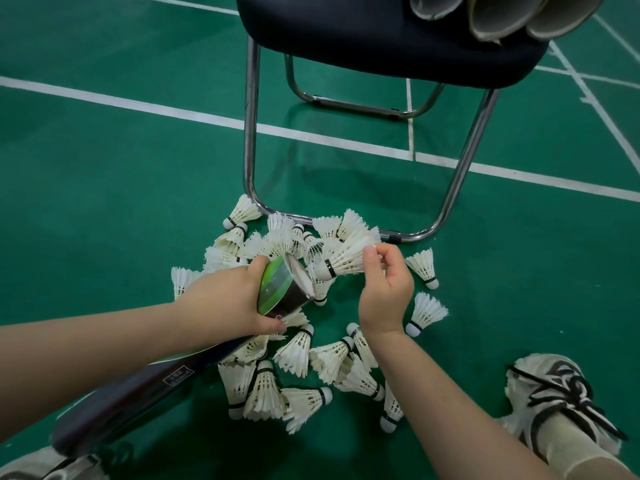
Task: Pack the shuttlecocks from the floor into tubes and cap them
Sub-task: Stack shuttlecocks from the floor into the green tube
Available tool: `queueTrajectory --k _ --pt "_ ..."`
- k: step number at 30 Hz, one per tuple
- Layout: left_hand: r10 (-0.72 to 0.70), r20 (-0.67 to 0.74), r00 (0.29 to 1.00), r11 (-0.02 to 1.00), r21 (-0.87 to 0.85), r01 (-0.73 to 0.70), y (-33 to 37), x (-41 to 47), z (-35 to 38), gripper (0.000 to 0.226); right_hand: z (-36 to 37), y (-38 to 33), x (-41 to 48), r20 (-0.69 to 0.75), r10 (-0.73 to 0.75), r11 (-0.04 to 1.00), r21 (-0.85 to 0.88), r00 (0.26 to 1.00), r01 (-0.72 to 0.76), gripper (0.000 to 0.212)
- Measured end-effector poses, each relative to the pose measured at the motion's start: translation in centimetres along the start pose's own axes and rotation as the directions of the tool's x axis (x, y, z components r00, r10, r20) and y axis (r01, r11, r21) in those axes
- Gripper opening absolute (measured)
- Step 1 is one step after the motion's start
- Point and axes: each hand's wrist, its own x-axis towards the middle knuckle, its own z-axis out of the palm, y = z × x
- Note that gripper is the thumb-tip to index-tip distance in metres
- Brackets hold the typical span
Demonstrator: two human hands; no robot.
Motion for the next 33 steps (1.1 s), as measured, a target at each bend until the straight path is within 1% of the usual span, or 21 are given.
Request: queueTrajectory --k 1,3,6,8,9,10,12,15,19,20,21,22,23,24,25,26,27,28,29,30,33 --pt "0.01 0.005 1.0 1.0 0.01 -0.01 0.0 0.0 0.2 0.087 0.0 -0.2 0.0 0.004 0.0 0.999 0.036 1.0 0.0 0.022" --pt "0.025 0.013 1.0 0.999 0.028 -0.025 0.0 0.1 0.6 0.085 0.2 -0.4 -0.2 0.076 -0.01 0.997 0.077 0.997 0.004 0.02" --pt "0.036 0.009 0.999 0.999 0.035 -0.036 0.1 0.2 0.8 0.083 0.5 -0.1 -0.7 0.243 -0.009 0.999 0.048 0.97 -0.002 0.02" --pt "0.043 -0.005 0.999 0.999 0.026 -0.043 0.2 0.4 0.8 0.085 0.6 -0.1 -0.7 0.401 0.019 0.999 0.039 0.916 -0.038 0.021" --pt "0.043 -0.012 0.999 0.999 0.021 -0.043 0.3 0.4 0.8 0.086 0.6 -0.3 -0.7 0.509 0.038 0.996 0.046 0.86 -0.072 0.023" --pt "0.042 -0.02 0.999 0.999 0.015 -0.042 0.3 0.5 0.8 0.086 0.6 -0.5 -0.7 0.619 0.063 0.993 0.039 0.783 -0.111 0.025" --pt "0.042 -0.026 0.999 0.999 0.012 -0.042 0.4 0.4 0.7 0.083 0.6 -0.8 -0.5 0.773 0.137 0.986 -0.047 0.619 -0.159 0.024" --pt "0.062 -0.02 0.998 0.998 0.031 -0.061 0.3 0.1 0.7 0.08 0.5 -1.1 0.1 0.856 0.274 0.961 -0.23 0.438 -0.151 0.031" --pt "0.135 0.021 0.991 0.981 0.138 -0.137 1.3 -0.7 0.9 0.072 0.5 -1.9 0.4 0.896 0.408 0.91 -0.414 0.178 -0.006 0.017" --pt "0.154 0.025 0.988 0.975 0.157 -0.156 1.6 -0.7 0.9 0.072 0.6 -1.9 0.2 0.893 0.425 0.901 -0.433 0.147 0.027 0.016" --pt "0.163 0.03 0.986 0.972 0.169 -0.166 1.8 -0.7 0.9 0.073 0.7 -1.9 0.1 0.892 0.429 0.898 -0.438 0.142 0.038 0.015" --pt "0.161 0.032 0.986 0.972 0.169 -0.164 1.8 -0.6 0.8 0.074 0.7 -1.8 0.0 0.893 0.419 0.903 -0.428 0.164 0.026 0.013" --pt "0.149 0.034 0.988 0.976 0.153 -0.153 1.8 -0.3 0.7 0.075 0.7 -1.9 0.0 0.892 0.398 0.915 -0.403 0.213 -0.022 0.013" --pt "0.132 0.031 0.991 0.983 0.122 -0.135 1.7 -0.1 0.5 0.075 0.5 -1.8 0.3 0.879 0.368 0.93 -0.357 0.305 -0.092 0.018" --pt "0.114 0.022 0.993 0.989 0.09 -0.115 1.7 0.2 0.2 0.075 0.3 -1.8 0.7 0.834 0.332 0.943 -0.291 0.441 -0.159 0.022" --pt "0.096 0.012 0.995 0.993 0.067 -0.097 1.7 0.5 -0.1 0.074 0.0 -1.7 1.3 0.747 0.289 0.957 -0.226 0.599 -0.179 0.025" --pt "0.079 0.005 0.997 0.995 0.057 -0.08 1.6 0.7 -0.3 0.075 -0.4 -1.4 2.0 0.624 0.237 0.97 -0.189 0.745 -0.15 0.028" --pt "0.063 0.005 0.998 0.996 0.058 -0.063 1.5 0.8 -0.5 0.077 -1.0 -0.9 2.8 0.497 0.186 0.974 -0.204 0.848 -0.094 0.031" --pt "0.048 0.008 0.999 0.997 0.061 -0.049 1.4 0.9 -0.6 0.079 -1.4 -0.1 3.5 0.402 0.152 0.963 -0.268 0.903 -0.042 0.034" --pt "0.036 0.013 0.999 0.997 0.063 -0.036 1.2 1.0 -0.6 0.081 -1.8 1.0 4.3 0.352 0.139 0.935 -0.354 0.926 -0.006 0.034" --pt "0.02 0.026 0.999 0.997 0.068 -0.021 0.6 0.9 -0.3 0.085 -2.9 5.1 6.4 0.321 0.207 0.778 -0.627 0.924 0.043 0.027"
